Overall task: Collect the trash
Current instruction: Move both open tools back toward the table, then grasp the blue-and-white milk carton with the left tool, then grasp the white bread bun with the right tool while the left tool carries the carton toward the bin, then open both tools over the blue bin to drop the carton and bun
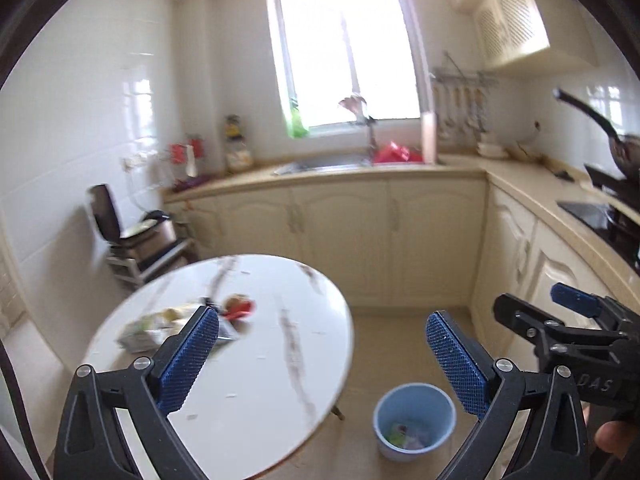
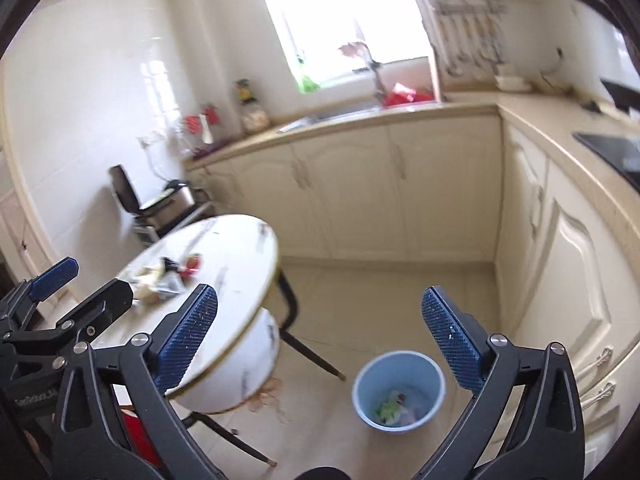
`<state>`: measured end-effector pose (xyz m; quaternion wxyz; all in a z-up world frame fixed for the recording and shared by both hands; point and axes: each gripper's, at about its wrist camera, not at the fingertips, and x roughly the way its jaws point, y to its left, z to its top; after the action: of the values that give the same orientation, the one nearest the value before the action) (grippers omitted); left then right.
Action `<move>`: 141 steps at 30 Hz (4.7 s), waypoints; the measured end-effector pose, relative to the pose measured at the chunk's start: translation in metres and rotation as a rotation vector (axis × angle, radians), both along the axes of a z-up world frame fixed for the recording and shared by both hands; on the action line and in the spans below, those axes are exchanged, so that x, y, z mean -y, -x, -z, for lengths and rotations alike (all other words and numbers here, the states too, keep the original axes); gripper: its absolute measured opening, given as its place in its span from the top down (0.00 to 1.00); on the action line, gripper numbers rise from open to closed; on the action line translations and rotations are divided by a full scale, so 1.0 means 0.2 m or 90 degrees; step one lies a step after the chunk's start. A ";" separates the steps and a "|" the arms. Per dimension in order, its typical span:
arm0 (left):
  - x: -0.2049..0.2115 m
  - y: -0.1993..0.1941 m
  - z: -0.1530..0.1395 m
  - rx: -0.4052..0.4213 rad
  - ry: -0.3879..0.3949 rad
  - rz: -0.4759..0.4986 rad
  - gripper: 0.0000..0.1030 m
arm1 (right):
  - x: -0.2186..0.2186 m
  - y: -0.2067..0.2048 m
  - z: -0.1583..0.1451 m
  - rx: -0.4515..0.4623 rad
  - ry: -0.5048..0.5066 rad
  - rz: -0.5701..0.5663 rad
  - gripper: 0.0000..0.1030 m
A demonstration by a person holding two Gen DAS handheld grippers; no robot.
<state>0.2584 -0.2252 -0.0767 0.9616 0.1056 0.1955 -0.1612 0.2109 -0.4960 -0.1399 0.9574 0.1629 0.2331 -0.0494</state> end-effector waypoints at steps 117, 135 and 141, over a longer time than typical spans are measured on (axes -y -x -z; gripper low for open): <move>-0.59 -0.67 0.26 -0.262 0.119 0.027 0.57 | -0.43 -0.68 0.19 -0.020 -0.010 -0.201 0.51; 0.68 -0.77 0.70 -0.413 -0.064 0.210 0.57 | 0.62 -0.53 0.94 -0.183 -0.128 0.020 0.46; 0.85 -0.91 0.89 -0.451 -0.090 0.206 0.56 | 0.72 -0.58 1.06 -0.219 -0.116 0.057 0.23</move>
<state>0.4397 -0.3961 -0.2540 0.7870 0.1388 0.5070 -0.3231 0.3262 -0.6391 -0.3520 0.8817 0.2485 0.3891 -0.0975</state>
